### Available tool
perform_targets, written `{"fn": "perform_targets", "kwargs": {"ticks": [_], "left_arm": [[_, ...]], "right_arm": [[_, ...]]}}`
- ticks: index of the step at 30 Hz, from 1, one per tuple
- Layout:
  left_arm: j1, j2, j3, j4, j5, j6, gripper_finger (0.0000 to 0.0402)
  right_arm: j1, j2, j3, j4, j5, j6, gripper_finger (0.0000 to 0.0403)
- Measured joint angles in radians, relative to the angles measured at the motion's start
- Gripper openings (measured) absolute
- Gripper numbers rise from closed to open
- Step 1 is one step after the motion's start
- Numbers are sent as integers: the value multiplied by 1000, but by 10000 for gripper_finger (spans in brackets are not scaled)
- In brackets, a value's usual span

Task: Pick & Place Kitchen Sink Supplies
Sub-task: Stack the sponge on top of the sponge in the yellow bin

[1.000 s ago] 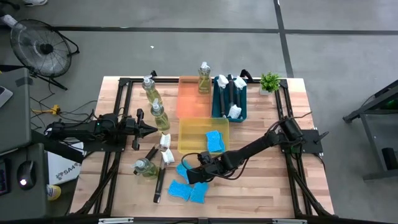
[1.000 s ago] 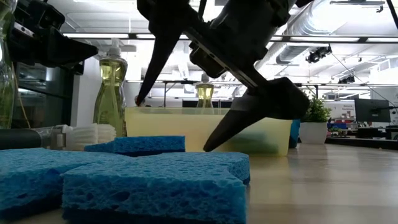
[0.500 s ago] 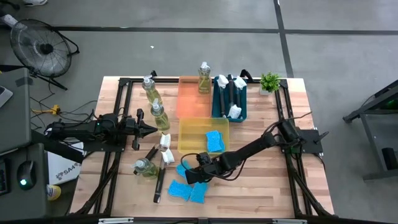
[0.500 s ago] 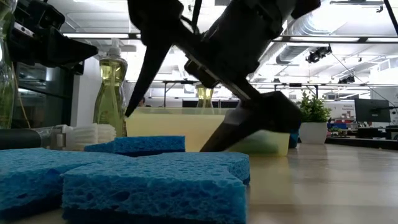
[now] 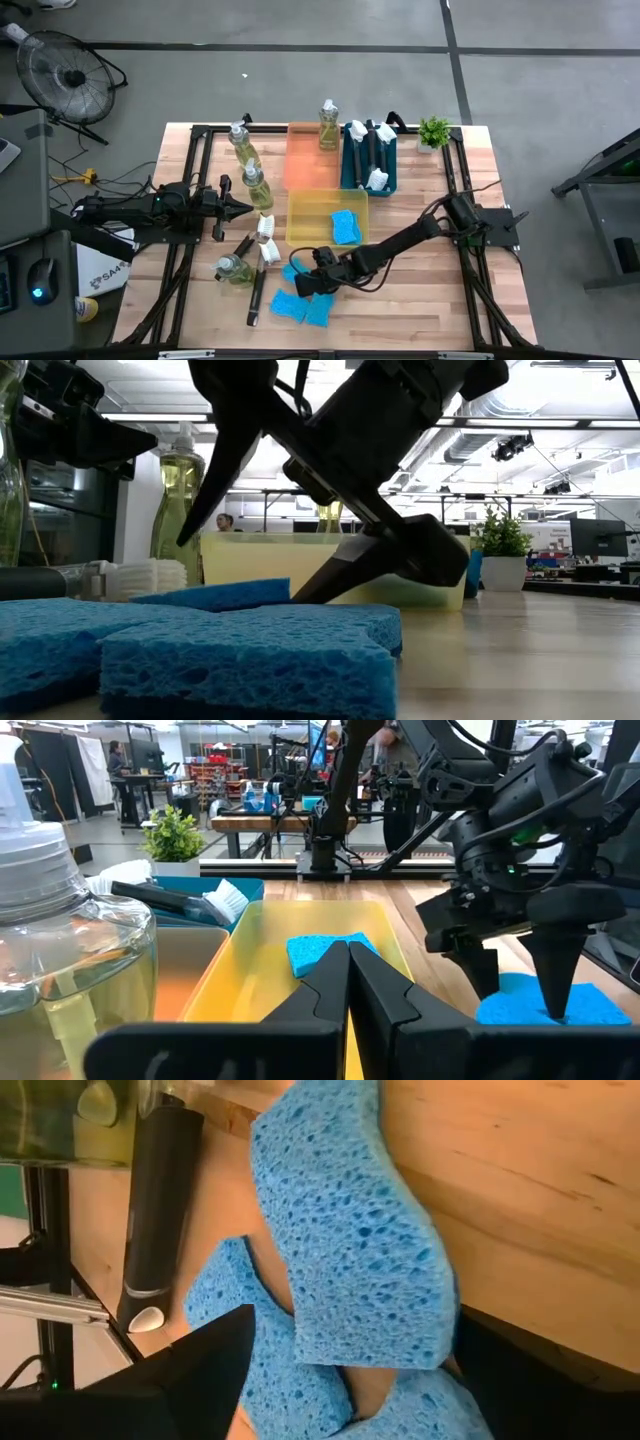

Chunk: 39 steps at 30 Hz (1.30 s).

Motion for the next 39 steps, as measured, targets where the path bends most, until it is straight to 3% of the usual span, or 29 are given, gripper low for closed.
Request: {"fn": "perform_targets", "kwargs": {"ticks": [26,39], "left_arm": [[0,0,0,0,0,0,1],[0,0,0,0,0,0,1]], "right_arm": [[-1,0,0,-4,8,-98,110],[0,-9,0,11,15,-152,35]]}}
